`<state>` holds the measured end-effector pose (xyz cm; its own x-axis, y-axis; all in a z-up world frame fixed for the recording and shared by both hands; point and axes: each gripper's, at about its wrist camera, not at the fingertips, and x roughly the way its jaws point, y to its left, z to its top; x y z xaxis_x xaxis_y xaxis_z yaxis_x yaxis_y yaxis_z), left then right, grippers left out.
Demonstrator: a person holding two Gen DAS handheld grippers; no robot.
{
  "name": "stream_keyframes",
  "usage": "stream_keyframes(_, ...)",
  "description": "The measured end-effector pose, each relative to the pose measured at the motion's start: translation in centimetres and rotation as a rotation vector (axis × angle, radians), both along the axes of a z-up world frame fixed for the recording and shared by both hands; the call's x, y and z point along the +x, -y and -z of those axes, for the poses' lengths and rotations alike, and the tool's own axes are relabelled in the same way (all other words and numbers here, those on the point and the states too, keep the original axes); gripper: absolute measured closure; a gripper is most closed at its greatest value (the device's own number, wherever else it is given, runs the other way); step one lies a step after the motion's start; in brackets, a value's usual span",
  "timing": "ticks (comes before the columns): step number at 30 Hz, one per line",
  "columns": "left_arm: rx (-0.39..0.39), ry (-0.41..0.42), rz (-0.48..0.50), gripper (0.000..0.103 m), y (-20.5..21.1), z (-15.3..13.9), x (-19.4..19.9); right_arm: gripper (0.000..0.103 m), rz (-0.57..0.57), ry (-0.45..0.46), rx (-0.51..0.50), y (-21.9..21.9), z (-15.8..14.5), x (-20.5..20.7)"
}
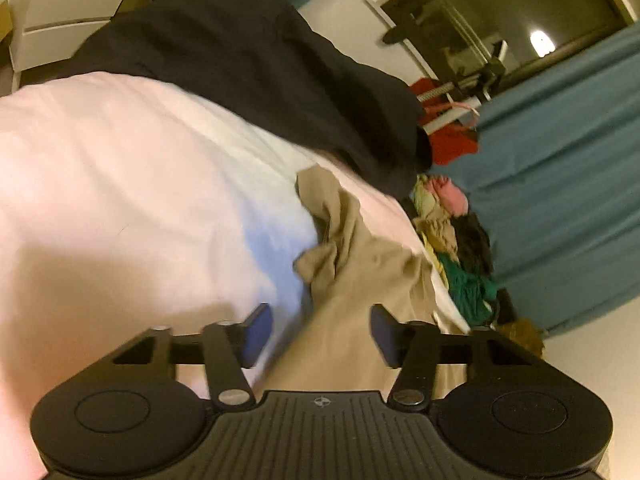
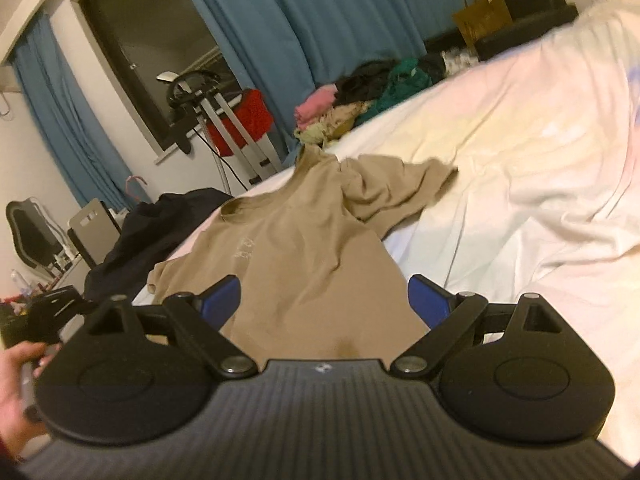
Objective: Fold clothes
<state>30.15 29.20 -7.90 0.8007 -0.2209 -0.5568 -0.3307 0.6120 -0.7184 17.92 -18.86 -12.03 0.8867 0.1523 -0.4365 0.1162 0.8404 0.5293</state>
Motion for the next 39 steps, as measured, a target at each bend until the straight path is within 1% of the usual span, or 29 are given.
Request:
stream_keyframes(3, -0.037, -0.03, -0.002, 0.067, 0.5, 2.5, 2.9, 0.011, -0.007, -0.031, 0.04, 0.4, 1.4, 0.9)
stream_keyframes(6, -0.095, -0.046, -0.022, 0.067, 0.9, 5.1, 5.3, 0.011, -0.011, -0.062, 0.063, 0.4, 2.6, 1.9)
stream_keyframes(8, -0.142, -0.024, -0.032, 0.066, 1.0, 6.0, 6.0, 0.011, -0.014, -0.082, 0.078, 0.4, 3.4, 2.6)
stream_keyframes(10, -0.189, 0.002, -0.042, 0.06, 1.1, 6.9, 6.7, 0.011, -0.017, -0.103, 0.094, 0.4, 4.2, 3.2)
stream_keyframes(12, -0.205, 0.023, -0.032, 0.06, 1.2, 7.1, 7.2, 0.011, -0.017, -0.119, 0.102, 0.4, 4.8, 3.7)
stream_keyframes(13, -0.212, 0.04, -0.028, 0.066, 1.2, 7.1, 7.3, 0.011, -0.013, -0.12, 0.098, 0.4, 4.9, 3.8)
stream_keyframes(14, -0.226, 0.056, -0.027, 0.074, 1.0, 7.3, 7.3, 0.011, -0.009, -0.122, 0.094, 0.3, 5.0, 3.8)
stream_keyframes(15, -0.242, 0.067, -0.031, 0.091, 0.8, 7.3, 7.2, 0.011, -0.005, -0.123, 0.09, 0.3, 5.1, 3.8)
stream_keyframes(17, -0.263, 0.088, -0.047, 0.096, 0.3, 7.1, 6.8, 0.011, 0.003, -0.127, 0.082, 0.2, 5.2, 3.9)
stream_keyframes(19, -0.244, 0.104, -0.03, 0.096, -0.2, 5.8, 6.4, 0.011, 0.011, -0.13, 0.074, 0.2, 5.4, 4.0)
stream_keyframes(22, -0.192, 0.139, -0.034, 0.097, -1.0, 3.2, 5.4, 0.011, 0.024, -0.133, 0.06, 0.1, 5.5, 4.0)
stream_keyframes(24, -0.13, 0.162, -0.045, 0.099, -1.4, 1.4, 4.0, 0.011, 0.026, -0.135, 0.048, 0.0, 5.4, 3.9)
stream_keyframes(26, -0.062, 0.187, -0.058, 0.099, -1.8, -0.4, 2.7, 0.011, 0.028, -0.135, 0.034, -0.1, 5.2, 3.8)
stream_keyframes(28, -0.021, 0.189, -0.049, 0.099, -2.3, -1.2, 1.9, 0.011, 0.03, -0.137, 0.002, -0.4, 5.1, 3.8)
stream_keyframes(29, -0.011, 0.179, -0.06, 0.099, -2.6, -1.2, 1.5, 0.011, 0.03, -0.139, -0.016, -0.5, 5.0, 3.8)
stream_keyframes(32, -0.001, 0.139, -0.117, 0.099, -3.6, -0.8, 0.7, 0.011, 0.037, -0.152, -0.047, -0.7, 5.2, 3.8)
stream_keyframes(35, 0.031, 0.093, -0.197, 0.101, -4.9, -0.4, -0.4, 0.011, 0.046, -0.163, -0.049, -0.6, 5.3, 3.8)
stream_keyframes(37, 0.033, 0.083, -0.232, 0.103, -5.5, 0.0, -1.0, 0.011, 0.052, -0.164, -0.045, -0.5, 5.3, 3.8)
stream_keyframes(38, -0.016, 0.091, -0.227, 0.102, -6.0, 0.7, -1.1, 0.011, 0.054, -0.163, -0.042, -0.5, 5.2, 3.8)
stream_keyframes(39, -0.078, 0.103, -0.215, 0.096, -6.5, 1.4, -1.2, 0.011, 0.055, -0.164, -0.041, -0.5, 5.3, 3.8)
